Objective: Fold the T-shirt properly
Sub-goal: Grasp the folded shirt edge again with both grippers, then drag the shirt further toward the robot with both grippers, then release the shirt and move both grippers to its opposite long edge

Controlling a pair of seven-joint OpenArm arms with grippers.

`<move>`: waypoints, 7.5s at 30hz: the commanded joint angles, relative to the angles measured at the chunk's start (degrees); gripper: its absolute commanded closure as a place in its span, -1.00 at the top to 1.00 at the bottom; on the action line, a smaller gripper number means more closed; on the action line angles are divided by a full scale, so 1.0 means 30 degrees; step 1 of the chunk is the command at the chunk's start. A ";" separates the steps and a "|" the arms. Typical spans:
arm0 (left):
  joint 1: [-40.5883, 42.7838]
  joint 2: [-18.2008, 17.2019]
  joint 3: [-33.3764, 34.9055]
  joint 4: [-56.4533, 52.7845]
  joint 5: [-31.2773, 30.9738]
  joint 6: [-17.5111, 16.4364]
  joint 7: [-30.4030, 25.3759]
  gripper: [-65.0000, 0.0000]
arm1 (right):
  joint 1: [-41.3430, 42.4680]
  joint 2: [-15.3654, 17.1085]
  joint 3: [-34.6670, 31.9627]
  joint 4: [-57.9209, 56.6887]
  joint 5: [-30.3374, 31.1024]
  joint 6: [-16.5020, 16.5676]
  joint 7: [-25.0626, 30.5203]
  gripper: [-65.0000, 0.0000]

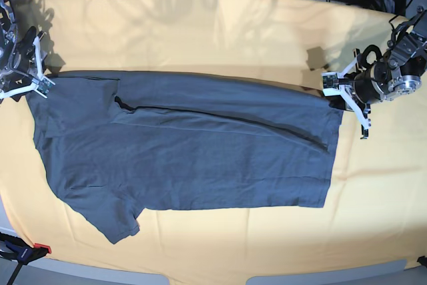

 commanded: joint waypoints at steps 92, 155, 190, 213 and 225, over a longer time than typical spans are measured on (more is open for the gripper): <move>0.1282 -0.8236 -0.0175 0.4962 -0.6688 -0.4631 -0.0328 -1.00 | 0.0124 0.8859 0.0233 0.2484 2.3860 0.2103 -1.3075 -1.00; 0.4969 -0.8236 -0.0160 0.4940 -0.7402 -0.4631 -0.1129 -1.00 | -1.0018 0.7919 0.0226 0.6543 1.2502 0.2103 -1.0112 -1.00; 0.4561 -0.8236 -0.0182 0.7482 -1.0105 -0.4631 0.4335 -0.08 | -0.8568 0.9508 0.0277 0.8641 1.7915 0.2040 -1.3075 0.02; -0.8204 -0.1603 -0.0182 -1.0367 -2.0261 -0.1741 0.6907 -0.08 | 0.4408 0.7963 0.0277 0.1545 0.9355 -0.4612 -0.7970 0.02; -0.8830 0.3147 -0.0182 -1.9868 -3.0082 -0.4631 1.3172 -0.08 | 0.4874 0.7788 0.0277 -0.0423 0.9282 -0.4743 -0.7745 0.02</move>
